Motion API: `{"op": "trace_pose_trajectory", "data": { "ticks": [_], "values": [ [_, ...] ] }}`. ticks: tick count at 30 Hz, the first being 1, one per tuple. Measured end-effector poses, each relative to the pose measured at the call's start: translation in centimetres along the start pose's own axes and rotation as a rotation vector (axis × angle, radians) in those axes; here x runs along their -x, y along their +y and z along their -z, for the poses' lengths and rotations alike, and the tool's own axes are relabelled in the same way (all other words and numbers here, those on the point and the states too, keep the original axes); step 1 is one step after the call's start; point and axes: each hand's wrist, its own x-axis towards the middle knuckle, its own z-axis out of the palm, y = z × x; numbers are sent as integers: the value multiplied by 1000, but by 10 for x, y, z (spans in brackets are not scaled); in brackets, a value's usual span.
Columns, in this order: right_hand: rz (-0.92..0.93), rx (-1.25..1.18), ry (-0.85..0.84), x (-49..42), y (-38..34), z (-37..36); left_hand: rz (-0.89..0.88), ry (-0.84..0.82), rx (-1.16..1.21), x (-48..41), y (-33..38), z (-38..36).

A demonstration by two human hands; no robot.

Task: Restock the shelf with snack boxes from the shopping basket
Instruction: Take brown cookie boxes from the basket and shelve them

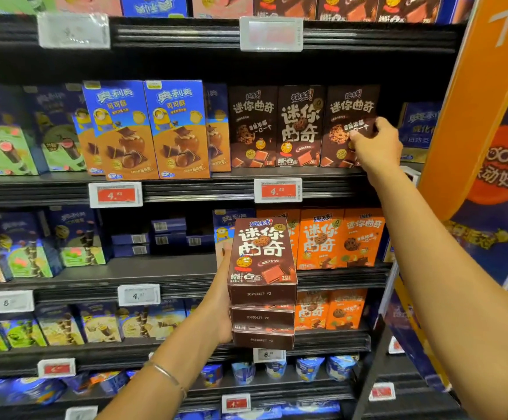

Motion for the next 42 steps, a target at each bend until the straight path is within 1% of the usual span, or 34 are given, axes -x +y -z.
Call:
{"op": "trace_pose_trajectory", "data": {
  "ticks": [5, 7, 9, 10, 11, 12, 14, 16, 18, 19, 20, 23, 26, 32, 37, 42],
  "values": [
    [-79, 45, -3, 2, -6, 0, -7, -12, 11, 2, 3, 0],
    [-82, 55, 67, 19, -13, 4, -8, -13, 25, 2, 4, 1],
    [48, -14, 203, 60, -21, 7, -16, -16, 36, 3, 5, 3],
    [137, -95, 236, 91, -22, 4, -24, -17, 41, 4, 6, 4],
    [204, -174, 210, 125, -22, 0, -36, -20, 43, 4, 6, 5],
    [220, -236, 126, 160, -20, -5, -47, -24, 45, 4, 7, 6],
    [127, -285, -111, 215, -11, -16, -52, -35, 58, 5, 6, 9],
    [-69, -295, -354, 242, -2, -25, -72, -38, 67, 8, 6, 14],
    [-287, -303, -574, 245, 1, -27, -100, -23, 58, 9, 7, 19],
    [-353, -295, -652, 242, 1, -26, -106, -10, 56, 9, 7, 21],
    [-382, -281, -709, 239, 1, -26, -112, 2, 59, 10, 8, 23],
    [-348, -226, -807, 236, 0, -28, -147, 22, 55, 12, 10, 26],
    [-319, -207, -829, 235, -5, -28, -179, 38, 49, 15, 11, 30],
    [-382, -259, -852, 233, -12, -28, -219, 37, 1, 19, 17, 34],
    [-406, -445, -844, 227, -23, -19, -254, 62, -14, 25, 21, 32],
    [-246, -517, -718, 206, -45, -5, -197, 58, 78, 30, 23, 35]
  ]
}}
